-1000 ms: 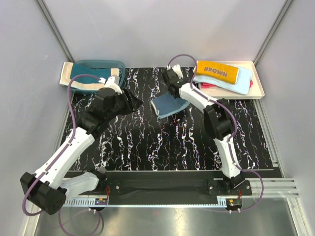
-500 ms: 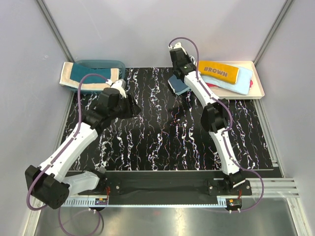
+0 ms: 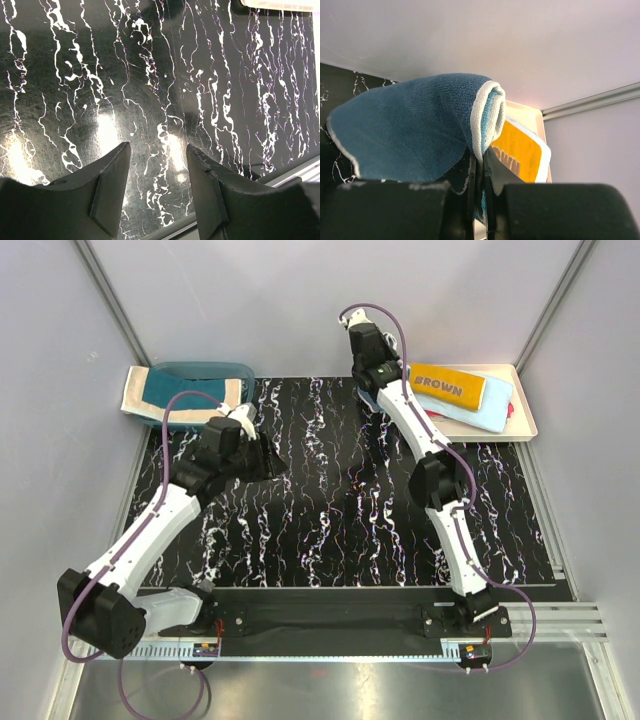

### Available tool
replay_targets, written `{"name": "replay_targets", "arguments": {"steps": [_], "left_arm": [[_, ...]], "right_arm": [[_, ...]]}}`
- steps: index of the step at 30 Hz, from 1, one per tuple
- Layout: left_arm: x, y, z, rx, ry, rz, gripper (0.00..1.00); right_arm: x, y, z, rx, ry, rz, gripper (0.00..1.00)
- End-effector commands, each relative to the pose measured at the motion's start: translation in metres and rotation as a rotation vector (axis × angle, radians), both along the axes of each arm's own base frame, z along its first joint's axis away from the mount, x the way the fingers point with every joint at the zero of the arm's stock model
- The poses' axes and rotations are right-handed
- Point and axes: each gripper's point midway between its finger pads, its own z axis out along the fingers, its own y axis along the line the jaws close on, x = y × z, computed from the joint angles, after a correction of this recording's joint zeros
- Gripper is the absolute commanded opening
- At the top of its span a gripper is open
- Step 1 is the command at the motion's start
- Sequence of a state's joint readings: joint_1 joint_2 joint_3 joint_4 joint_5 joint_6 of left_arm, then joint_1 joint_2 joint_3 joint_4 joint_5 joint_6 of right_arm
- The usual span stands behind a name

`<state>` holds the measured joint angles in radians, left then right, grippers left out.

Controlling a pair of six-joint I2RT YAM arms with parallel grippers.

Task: Fold and stack the towels
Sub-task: Neatly place the folded towel into the bin

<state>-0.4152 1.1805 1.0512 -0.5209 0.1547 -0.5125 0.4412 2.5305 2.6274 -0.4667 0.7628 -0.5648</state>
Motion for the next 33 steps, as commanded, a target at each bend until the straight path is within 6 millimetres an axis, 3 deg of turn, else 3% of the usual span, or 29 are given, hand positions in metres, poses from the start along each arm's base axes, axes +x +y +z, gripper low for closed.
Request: {"name": "replay_targets", "arguments": {"steps": [1,10,19,27,33], "left_arm": [[0.005,-0.007,0.006,-0.038,-0.031,-0.04,0.54],[0.004,-0.009,0.005,-0.05,-0.025,-0.047,0.54],[0.003,-0.01,0.005,-0.053,-0.024,-0.055,0.53],[0.003,-0.012,0.002,-0.056,-0.011,-0.059,0.53],[0.004,-0.015,-0.005,-0.064,0.008,-0.066,0.53]], "right_arm": [[-0.01,-0.006,0.084,0.035,-0.161,0.015,0.0],[-0.025,-0.011,0.125,0.086,-0.218,0.03,0.0],[-0.032,-0.022,0.151,0.097,-0.268,0.027,0.0],[-0.026,-0.053,0.146,0.134,-0.265,-0.016,0.0],[-0.015,-0.103,0.123,0.211,-0.235,-0.081,0.0]]}}
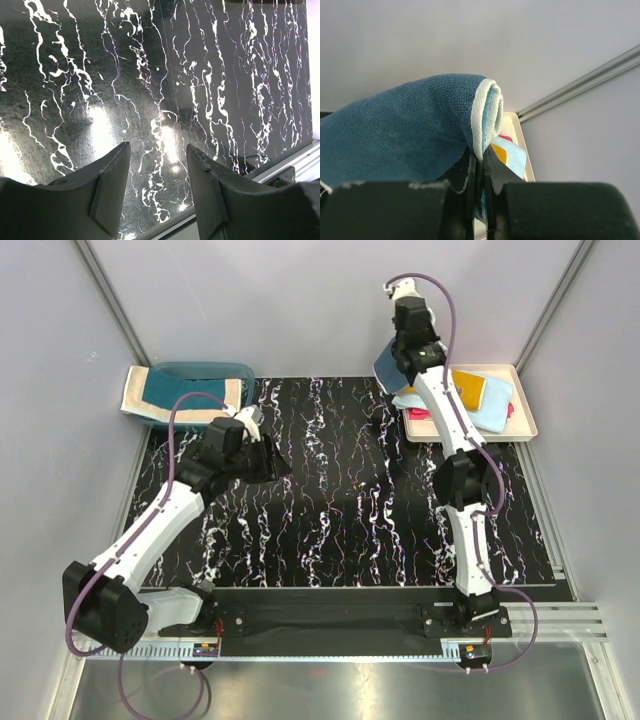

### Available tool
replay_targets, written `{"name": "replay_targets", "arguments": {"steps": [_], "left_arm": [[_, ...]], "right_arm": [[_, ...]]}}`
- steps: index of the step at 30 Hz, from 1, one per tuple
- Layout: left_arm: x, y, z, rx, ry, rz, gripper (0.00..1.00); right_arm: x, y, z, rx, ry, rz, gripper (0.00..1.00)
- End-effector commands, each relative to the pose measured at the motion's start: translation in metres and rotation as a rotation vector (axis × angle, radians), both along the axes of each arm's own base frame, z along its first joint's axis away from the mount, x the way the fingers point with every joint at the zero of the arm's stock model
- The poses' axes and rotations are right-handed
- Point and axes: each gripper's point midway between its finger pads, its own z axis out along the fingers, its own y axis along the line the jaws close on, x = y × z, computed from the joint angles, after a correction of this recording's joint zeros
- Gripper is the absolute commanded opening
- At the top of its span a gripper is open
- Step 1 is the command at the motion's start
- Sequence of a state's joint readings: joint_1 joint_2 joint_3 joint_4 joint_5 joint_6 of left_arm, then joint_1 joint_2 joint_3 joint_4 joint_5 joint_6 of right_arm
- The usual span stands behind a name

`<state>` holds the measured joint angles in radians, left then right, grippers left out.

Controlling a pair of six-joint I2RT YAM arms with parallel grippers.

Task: Fold and stack the towels
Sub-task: Neatly place the folded towel into the bin

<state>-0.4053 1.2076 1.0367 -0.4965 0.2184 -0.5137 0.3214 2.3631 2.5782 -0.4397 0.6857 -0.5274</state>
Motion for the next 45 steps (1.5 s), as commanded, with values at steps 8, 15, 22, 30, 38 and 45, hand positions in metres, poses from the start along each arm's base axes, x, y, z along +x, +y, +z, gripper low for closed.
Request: {"name": "replay_targets", "arguments": {"steps": [8,15,22,30,38,45], "left_arm": [[0.005,-0.009,-0.003,-0.034,-0.004,-0.033,0.53],[0.006,-0.011,-0.008,-0.04,0.015,-0.04,0.53],[0.005,-0.011,-0.008,-0.038,0.013,-0.043,0.53],[0.004,-0.012,-0.007,-0.044,0.009,-0.046,0.54],[0.005,-0.012,-0.003,-0.05,-0.002,-0.044,0.55],[0.006,-0.014,0.003,-0.066,-0.016,-0.04,0.56]], "right_arm": [[0.007,-0.117,-0.033,0.257,0.003,-0.134,0.0],[0.013,-0.174,-0.116,0.497,0.094,-0.187,0.06],[0.009,-0.195,-0.165,0.644,0.147,-0.235,0.27],[0.003,-0.21,-0.164,0.739,0.134,-0.271,0.67],[-0.017,-0.229,-0.139,0.818,0.098,-0.387,0.98],[-0.043,-0.198,-0.094,0.995,0.075,-0.307,1.0]]}}
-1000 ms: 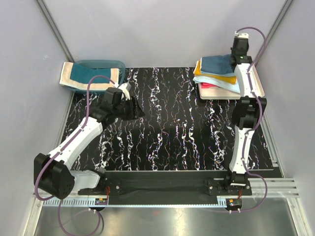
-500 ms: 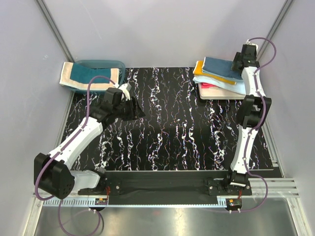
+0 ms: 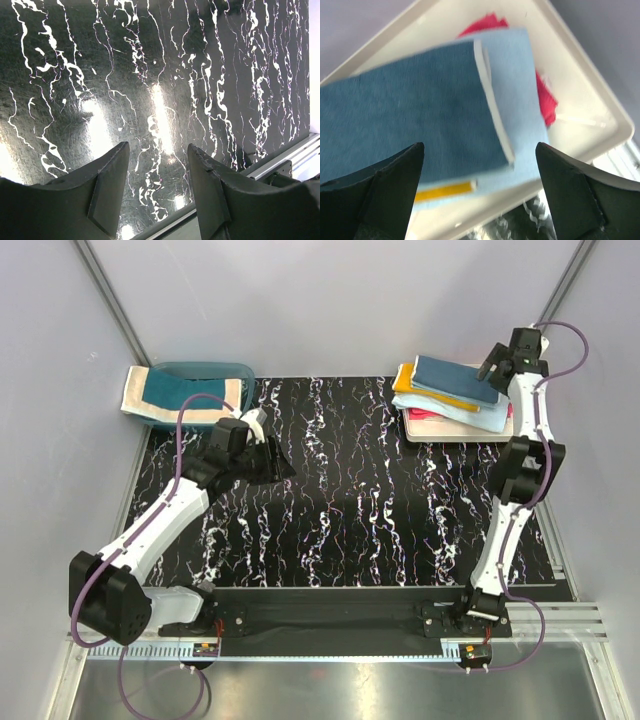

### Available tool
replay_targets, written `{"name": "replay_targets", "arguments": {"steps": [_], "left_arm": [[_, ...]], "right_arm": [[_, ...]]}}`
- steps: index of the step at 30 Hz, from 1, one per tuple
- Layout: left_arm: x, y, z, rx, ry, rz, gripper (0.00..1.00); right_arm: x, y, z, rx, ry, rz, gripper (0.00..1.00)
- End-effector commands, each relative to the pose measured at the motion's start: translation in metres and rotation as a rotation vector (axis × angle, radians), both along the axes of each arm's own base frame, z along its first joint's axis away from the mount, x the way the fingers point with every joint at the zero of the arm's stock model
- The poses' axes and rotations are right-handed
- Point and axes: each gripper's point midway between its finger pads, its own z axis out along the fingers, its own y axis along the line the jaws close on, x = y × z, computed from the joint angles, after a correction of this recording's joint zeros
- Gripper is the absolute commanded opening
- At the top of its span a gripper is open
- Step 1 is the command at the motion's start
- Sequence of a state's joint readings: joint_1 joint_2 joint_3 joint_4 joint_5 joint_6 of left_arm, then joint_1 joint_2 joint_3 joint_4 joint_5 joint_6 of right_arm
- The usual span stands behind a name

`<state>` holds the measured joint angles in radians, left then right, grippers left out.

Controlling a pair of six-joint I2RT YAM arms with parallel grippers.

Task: Fold and stack the towels
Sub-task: Neatly place the folded towel into the bin

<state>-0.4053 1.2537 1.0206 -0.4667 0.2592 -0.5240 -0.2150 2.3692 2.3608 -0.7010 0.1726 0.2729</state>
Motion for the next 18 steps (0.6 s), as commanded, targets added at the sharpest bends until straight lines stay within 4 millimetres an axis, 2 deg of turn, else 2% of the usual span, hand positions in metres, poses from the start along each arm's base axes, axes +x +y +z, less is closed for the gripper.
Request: {"name": "replay_targets", "arguments": {"steps": [1,3,5,6,7,8,9,11,12,13,14,15,17,18], "left_arm": [[0.006,-0.004,0.019,-0.047,-0.067,-0.007,0.56],[0.006,-0.002,0.022,-0.044,-0.078,0.003,0.56],[0.009,0.003,0.023,-0.028,-0.09,0.028,0.57],[0.009,0.003,0.025,-0.027,-0.095,0.034,0.57],[0.011,0.005,0.025,-0.02,-0.099,0.047,0.57],[0.013,0.007,0.027,-0.021,-0.104,0.063,0.57],[0.016,0.01,0.028,-0.013,-0.114,0.089,0.57],[0.024,0.015,0.033,-0.012,-0.126,0.14,0.58],[0.032,0.022,0.033,0.005,-0.137,0.194,0.58],[0.04,0.028,0.038,0.007,-0.155,0.241,0.58],[0.048,0.033,0.042,-0.012,-0.154,0.304,0.58],[0.06,0.039,0.044,-0.016,-0.172,0.36,0.58],[0.082,0.053,0.058,-0.047,-0.21,0.47,0.58],[0.097,0.067,0.054,-0.01,-0.222,0.552,0.58]], "right_arm": [[-0.015,0.032,0.077,0.125,-0.164,0.041,1.0],[-0.027,0.049,0.081,0.179,-0.179,0.064,1.0],[-0.03,0.061,0.089,0.176,-0.209,0.087,1.0],[-0.037,0.078,0.09,0.165,-0.202,0.108,1.0],[-0.04,0.087,0.09,0.165,-0.201,0.117,1.0],[-0.044,0.111,0.1,0.164,-0.216,0.162,1.0],[-0.048,0.122,0.09,0.163,-0.198,0.177,1.0],[-0.06,0.15,0.086,0.166,-0.192,0.225,1.0],[-0.061,0.18,0.089,0.162,-0.213,0.279,1.0],[-0.066,0.19,0.088,0.162,-0.215,0.291,1.0],[-0.072,0.205,0.096,0.194,-0.24,0.326,1.0],[-0.078,0.228,0.084,0.211,-0.232,0.374,1.0],[-0.092,0.25,0.075,0.228,-0.215,0.411,1.0],[-0.095,0.26,0.075,0.233,-0.221,0.434,1.0]]}}
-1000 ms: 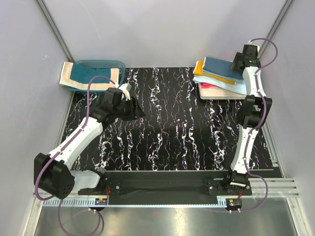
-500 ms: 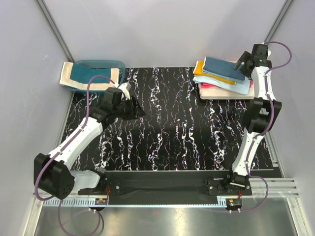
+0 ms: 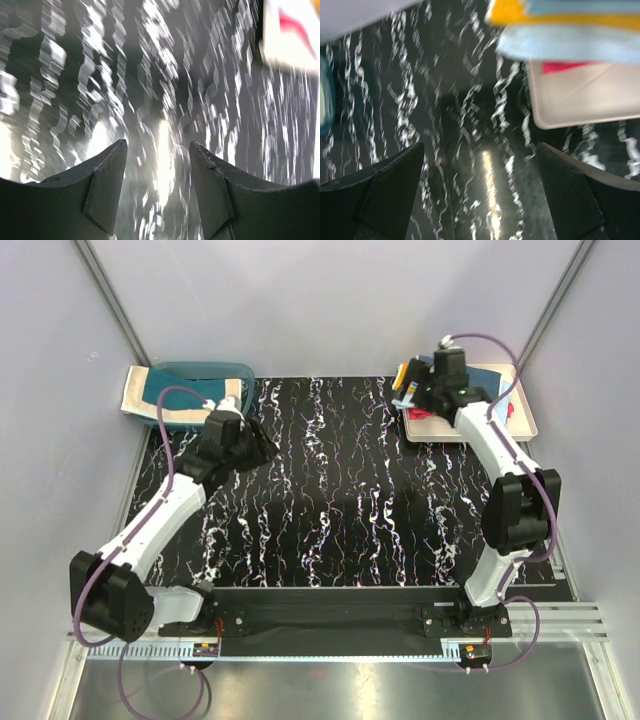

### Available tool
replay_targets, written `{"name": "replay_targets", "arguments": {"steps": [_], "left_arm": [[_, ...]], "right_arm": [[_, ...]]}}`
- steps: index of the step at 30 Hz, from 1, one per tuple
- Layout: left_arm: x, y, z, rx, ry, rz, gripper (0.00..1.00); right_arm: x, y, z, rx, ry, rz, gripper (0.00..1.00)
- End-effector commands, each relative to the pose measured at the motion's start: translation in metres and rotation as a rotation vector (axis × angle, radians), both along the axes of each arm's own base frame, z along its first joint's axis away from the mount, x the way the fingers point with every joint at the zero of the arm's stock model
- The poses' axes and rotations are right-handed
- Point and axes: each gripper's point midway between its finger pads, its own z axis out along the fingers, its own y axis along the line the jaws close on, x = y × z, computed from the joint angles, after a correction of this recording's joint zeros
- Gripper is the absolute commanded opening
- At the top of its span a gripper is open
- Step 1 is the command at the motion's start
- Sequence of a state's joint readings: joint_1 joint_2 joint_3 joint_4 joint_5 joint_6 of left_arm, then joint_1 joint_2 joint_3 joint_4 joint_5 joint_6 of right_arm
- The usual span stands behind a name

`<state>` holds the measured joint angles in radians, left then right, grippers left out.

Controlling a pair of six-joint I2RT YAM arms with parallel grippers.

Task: Fold and stack the towels
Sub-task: Grab crumpled towel

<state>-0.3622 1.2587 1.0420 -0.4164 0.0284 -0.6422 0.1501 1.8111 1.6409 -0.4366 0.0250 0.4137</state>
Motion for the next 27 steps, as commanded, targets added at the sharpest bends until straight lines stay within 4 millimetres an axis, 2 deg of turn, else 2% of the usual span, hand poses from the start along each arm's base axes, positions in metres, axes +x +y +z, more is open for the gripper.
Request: {"name": "replay_targets", "arguments": {"steps": [1,2,3,4,5,6,7,8,9,10,11,12,13,14,15,16,20,21,22,23,27], "left_arm": [[0.069,0.043,0.056,-0.014,-0.201,0.318,0.58],[0.08,0.055,0.059,0.005,-0.216,0.381,0.58],[0.096,0.072,0.05,0.055,-0.215,0.472,0.59],[0.11,0.091,0.062,0.053,-0.238,0.542,0.6],[0.126,0.102,0.047,0.063,-0.208,0.596,0.61],[0.137,0.128,0.044,0.081,-0.205,0.683,0.61],[0.151,0.138,0.057,0.059,-0.228,0.728,0.61],[0.167,0.145,0.036,0.063,-0.193,0.756,0.61],[0.178,0.154,0.033,0.063,-0.185,0.785,0.61],[0.194,0.168,0.049,0.042,-0.214,0.826,0.61],[0.207,0.174,0.019,0.067,-0.155,0.848,0.61],[0.215,0.182,0.014,0.074,-0.146,0.872,0.62],[0.23,0.192,0.025,0.057,-0.173,0.894,0.62],[0.242,0.196,-0.001,0.074,-0.133,0.899,0.62],[0.254,0.203,0.007,0.058,-0.156,0.909,0.62],[0.264,0.205,-0.022,0.083,-0.115,0.905,0.62],[0.296,0.208,-0.05,0.056,-0.116,0.881,0.62],[0.302,0.218,-0.054,0.036,-0.119,0.875,0.61],[0.305,0.219,-0.058,0.03,-0.119,0.881,0.61],[0.305,0.22,-0.076,0.044,-0.081,0.891,0.61],[0.306,0.222,-0.09,0.041,-0.056,0.909,0.61]], "right_arm": [[-0.014,0.043,0.02,0.054,-0.086,0.079,1.0],[-0.02,0.053,0.019,0.059,-0.086,0.096,1.0],[-0.026,0.062,0.006,0.06,-0.069,0.118,1.0],[-0.035,0.082,0.002,0.065,-0.06,0.157,1.0],[-0.043,0.09,-0.009,0.061,-0.037,0.174,1.0],[-0.048,0.099,-0.013,0.063,-0.033,0.194,1.0],[-0.052,0.107,-0.015,0.068,-0.03,0.208,1.0],[-0.06,0.12,-0.022,0.065,-0.017,0.238,1.0],[-0.063,0.124,-0.025,0.062,-0.006,0.247,1.0],[-0.066,0.128,-0.028,0.064,0.002,0.253,1.0],[-0.07,0.133,-0.033,0.061,0.012,0.265,1.0],[-0.071,0.134,-0.035,0.062,0.012,0.267,1.0],[-0.073,0.136,-0.037,0.06,0.018,0.272,1.0],[-0.075,0.136,-0.038,0.06,0.018,0.275,1.0],[-0.075,0.138,-0.038,0.059,0.015,0.28,1.0],[-0.076,0.138,-0.04,0.057,0.017,0.282,1.0],[-0.078,0.137,-0.043,0.048,0.02,0.287,1.0],[-0.077,0.137,-0.043,0.048,0.02,0.287,1.0],[-0.077,0.137,-0.044,0.049,0.02,0.286,1.0],[-0.08,0.141,-0.045,0.065,0.026,0.308,1.0],[-0.078,0.143,-0.049,0.07,0.029,0.31,1.0]]}}
